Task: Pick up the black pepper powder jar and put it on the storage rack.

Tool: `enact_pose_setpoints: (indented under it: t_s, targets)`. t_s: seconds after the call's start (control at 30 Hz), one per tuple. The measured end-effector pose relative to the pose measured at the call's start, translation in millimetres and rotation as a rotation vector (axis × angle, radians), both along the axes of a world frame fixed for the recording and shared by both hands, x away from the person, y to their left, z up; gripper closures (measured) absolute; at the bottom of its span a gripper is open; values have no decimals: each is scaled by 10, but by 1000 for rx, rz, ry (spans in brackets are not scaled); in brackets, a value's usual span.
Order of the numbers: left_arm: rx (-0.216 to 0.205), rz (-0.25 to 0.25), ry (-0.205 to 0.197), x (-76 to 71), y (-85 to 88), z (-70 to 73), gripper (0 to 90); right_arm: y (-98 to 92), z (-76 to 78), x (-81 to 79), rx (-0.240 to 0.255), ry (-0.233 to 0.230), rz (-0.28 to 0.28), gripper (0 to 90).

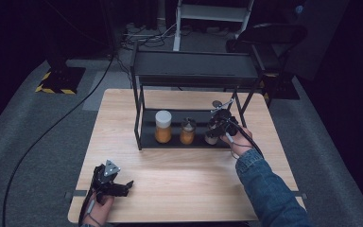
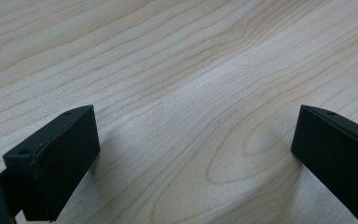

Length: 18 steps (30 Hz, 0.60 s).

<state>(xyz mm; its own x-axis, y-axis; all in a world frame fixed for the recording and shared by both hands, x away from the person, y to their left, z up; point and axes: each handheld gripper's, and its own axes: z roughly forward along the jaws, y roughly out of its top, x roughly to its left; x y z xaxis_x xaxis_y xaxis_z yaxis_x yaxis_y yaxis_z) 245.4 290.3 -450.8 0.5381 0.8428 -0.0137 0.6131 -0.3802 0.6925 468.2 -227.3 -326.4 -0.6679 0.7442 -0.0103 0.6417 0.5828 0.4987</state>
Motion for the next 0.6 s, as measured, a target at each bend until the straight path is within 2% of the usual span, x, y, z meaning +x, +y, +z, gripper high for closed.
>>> enact_pose_setpoints:
  t_s: [0.6]
  targets:
    - [0,0,0,0,0,0,10,47,-111,77,2,16,-19,310]
